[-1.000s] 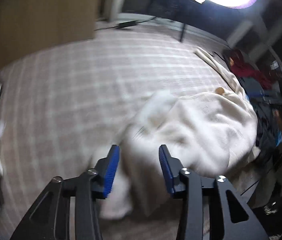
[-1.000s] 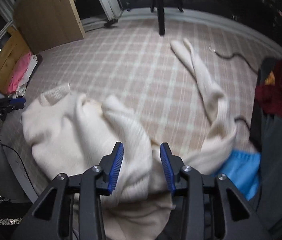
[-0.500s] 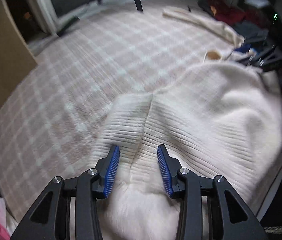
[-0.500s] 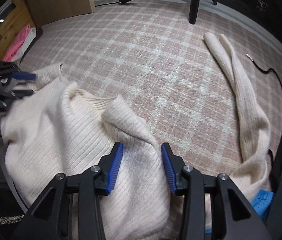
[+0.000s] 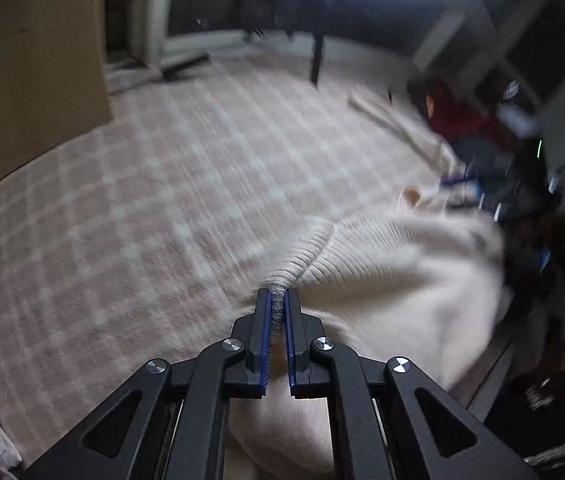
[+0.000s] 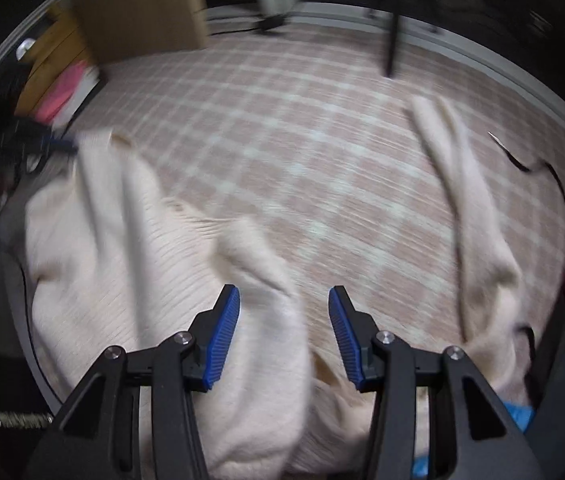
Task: Fold clothes
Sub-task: 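Grasp the sweater hem with the left gripper while the right gripper grasps another hem point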
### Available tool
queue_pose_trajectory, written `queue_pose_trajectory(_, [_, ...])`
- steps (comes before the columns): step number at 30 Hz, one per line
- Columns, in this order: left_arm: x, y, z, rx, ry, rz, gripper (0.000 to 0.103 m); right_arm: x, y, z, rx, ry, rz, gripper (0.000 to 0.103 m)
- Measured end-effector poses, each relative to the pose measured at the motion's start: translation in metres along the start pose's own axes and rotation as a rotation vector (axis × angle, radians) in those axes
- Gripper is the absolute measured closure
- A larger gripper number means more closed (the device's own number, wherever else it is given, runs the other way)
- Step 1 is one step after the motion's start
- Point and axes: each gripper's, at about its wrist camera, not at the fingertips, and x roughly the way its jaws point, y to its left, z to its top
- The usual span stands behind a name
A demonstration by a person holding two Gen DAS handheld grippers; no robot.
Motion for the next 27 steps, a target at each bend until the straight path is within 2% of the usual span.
queue_pose_trajectory(1, [0.003, 0.007, 0.003, -0.018, -0.006, 0.02, 0.097, 0.01, 0.005, 0.004, -0.03, 0.025, -0.001, 0.057])
queue_pose_trajectory(2, [0.009, 0.013, 0.003, -0.04, -0.002, 0.046, 0.097, 0.02, 0.01, 0.007, -0.06, 0.05, -0.002, 0.062])
queue_pose_trajectory(3, [0.018, 0.021, 0.003, -0.066, 0.023, 0.058, 0.096, 0.027, 0.011, 0.011, -0.06, 0.061, -0.004, 0.071])
queue_pose_trajectory(4, [0.023, 0.026, 0.002, -0.082, 0.047, 0.059, 0.095, 0.033, 0.01, 0.016, -0.049, 0.067, -0.006, 0.085])
queue_pose_trajectory(6, [0.022, 0.027, -0.004, -0.092, 0.06, 0.056, 0.093, 0.029, 0.001, 0.023, 0.01, 0.036, 0.02, 0.085])
queue_pose_trajectory(7, [0.014, 0.024, -0.01, -0.085, 0.047, 0.057, 0.09, 0.024, -0.003, 0.025, 0.023, 0.016, 0.032, 0.085])
queue_pose_trajectory(8, [0.007, 0.02, -0.016, -0.08, 0.041, 0.063, 0.081, 0.02, -0.005, 0.025, 0.027, 0.004, 0.035, 0.08])
queue_pose_trajectory(9, [0.001, 0.017, -0.022, -0.077, 0.039, 0.072, 0.067, 0.018, -0.008, 0.024, 0.029, 0.002, 0.03, 0.074])
queue_pose_trajectory(10, [0.0, 0.015, -0.025, -0.077, 0.033, 0.075, 0.062, 0.016, -0.01, 0.022, 0.03, 0.002, 0.023, 0.059])
queue_pose_trajectory(11, [0.001, 0.015, -0.026, -0.08, 0.026, 0.075, 0.059, 0.015, -0.012, 0.021, 0.032, 0.002, 0.015, 0.054])
queue_pose_trajectory(14, [0.02, 0.012, -0.023, -0.094, 0.037, 0.083, 0.058, 0.023, -0.011, 0.019, 0.04, 0.014, 0.01, 0.054])
queue_pose_trajectory(17, [0.048, 0.005, -0.017, -0.076, 0.071, 0.083, 0.058, 0.016, -0.021, 0.003, 0.049, 0.041, 0.053, 0.054])
queue_pose_trajectory(19, [0.064, -0.002, -0.017, -0.035, 0.095, 0.102, 0.064, 0.022, -0.02, -0.003, 0.043, 0.061, 0.071, 0.054])
queue_pose_trajectory(20, [0.067, -0.002, -0.017, -0.047, 0.099, 0.089, 0.082, 0.028, -0.019, -0.005, 0.04, 0.07, 0.072, 0.054])
queue_pose_trajectory(21, [0.07, -0.001, -0.018, -0.066, 0.101, 0.068, 0.095, 0.024, -0.017, -0.007, 0.028, 0.053, 0.069, 0.055])
queue_pose_trajectory(23, [0.06, -0.001, -0.02, -0.087, 0.068, 0.044, 0.095, 0.017, -0.013, -0.009, 0.041, 0.033, 0.088, 0.094])
queue_pose_trajectory(27, [0.005, -0.01, -0.026, -0.093, -0.056, 0.048, 0.097, -0.015, -0.006, -0.015, 0.065, -0.059, 0.085, 0.094])
